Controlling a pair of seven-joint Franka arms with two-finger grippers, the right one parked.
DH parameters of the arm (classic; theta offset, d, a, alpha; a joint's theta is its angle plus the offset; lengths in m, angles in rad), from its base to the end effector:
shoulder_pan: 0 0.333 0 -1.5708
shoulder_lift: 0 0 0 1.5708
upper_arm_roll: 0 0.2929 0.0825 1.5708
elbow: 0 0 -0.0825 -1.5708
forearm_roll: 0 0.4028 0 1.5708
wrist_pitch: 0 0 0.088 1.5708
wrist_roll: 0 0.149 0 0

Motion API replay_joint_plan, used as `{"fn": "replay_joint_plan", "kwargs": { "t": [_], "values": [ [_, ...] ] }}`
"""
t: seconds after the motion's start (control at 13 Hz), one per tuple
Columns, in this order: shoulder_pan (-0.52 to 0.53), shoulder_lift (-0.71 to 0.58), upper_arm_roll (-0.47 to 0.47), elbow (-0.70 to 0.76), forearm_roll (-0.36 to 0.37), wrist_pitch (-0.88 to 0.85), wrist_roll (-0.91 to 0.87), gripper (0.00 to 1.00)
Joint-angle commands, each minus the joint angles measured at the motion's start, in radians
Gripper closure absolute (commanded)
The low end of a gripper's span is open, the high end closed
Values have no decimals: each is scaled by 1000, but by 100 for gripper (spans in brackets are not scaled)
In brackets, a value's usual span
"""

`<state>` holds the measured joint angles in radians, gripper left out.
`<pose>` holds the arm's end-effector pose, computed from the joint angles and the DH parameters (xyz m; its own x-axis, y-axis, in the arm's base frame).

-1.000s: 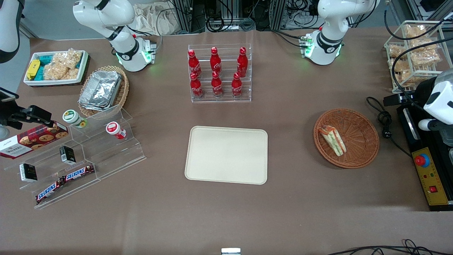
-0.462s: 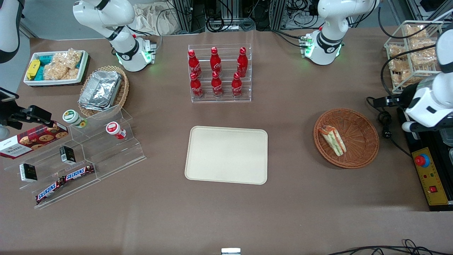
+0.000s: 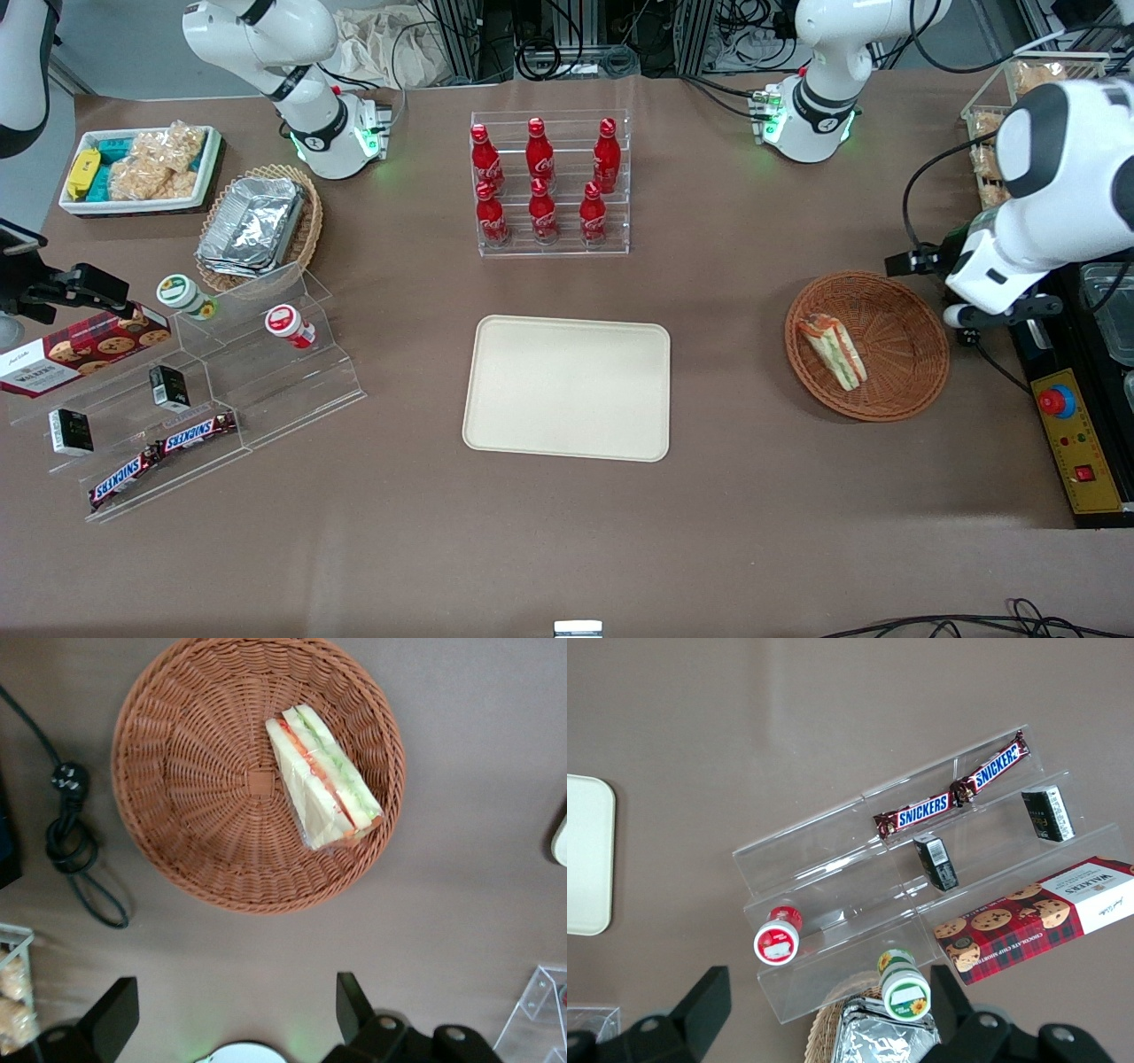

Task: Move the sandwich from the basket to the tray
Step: 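Lower the left gripper onto the wrapped sandwich and close on it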

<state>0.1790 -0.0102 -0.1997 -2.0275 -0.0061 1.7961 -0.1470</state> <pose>0.5315 -0.0118 0.3624 0.9675 0.1283 -0.2177 0.1250 -0.9917 -0.0287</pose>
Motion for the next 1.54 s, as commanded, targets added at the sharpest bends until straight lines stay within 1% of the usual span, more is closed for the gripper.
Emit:
{"fn": "replay_joint_plan", "kwargs": {
  "t": [0.0, 0.23, 0.38, 0.54, 0.77, 1.0, 1.23, 1.31, 1.38, 1.46],
  "values": [
    [0, -4, -4, -75, -34, 144, -98, 1],
    [-19, 68, -17, -94, -37, 325, -305, 1],
    [-41, 120, -23, -103, -37, 409, -399, 1],
    [-52, 160, -24, -103, -35, 445, -420, 1],
    [-62, 220, -24, -118, -26, 551, -470, 2],
    [-64, 239, -24, -171, -20, 583, -470, 1],
    [-67, 263, -24, -172, -15, 595, -470, 2],
    [-66, 271, -23, -175, -14, 606, -470, 6],
    [-66, 271, -23, -184, -14, 614, -470, 16],
    [-66, 269, -23, -192, -12, 612, -468, 33]
  ]
}}
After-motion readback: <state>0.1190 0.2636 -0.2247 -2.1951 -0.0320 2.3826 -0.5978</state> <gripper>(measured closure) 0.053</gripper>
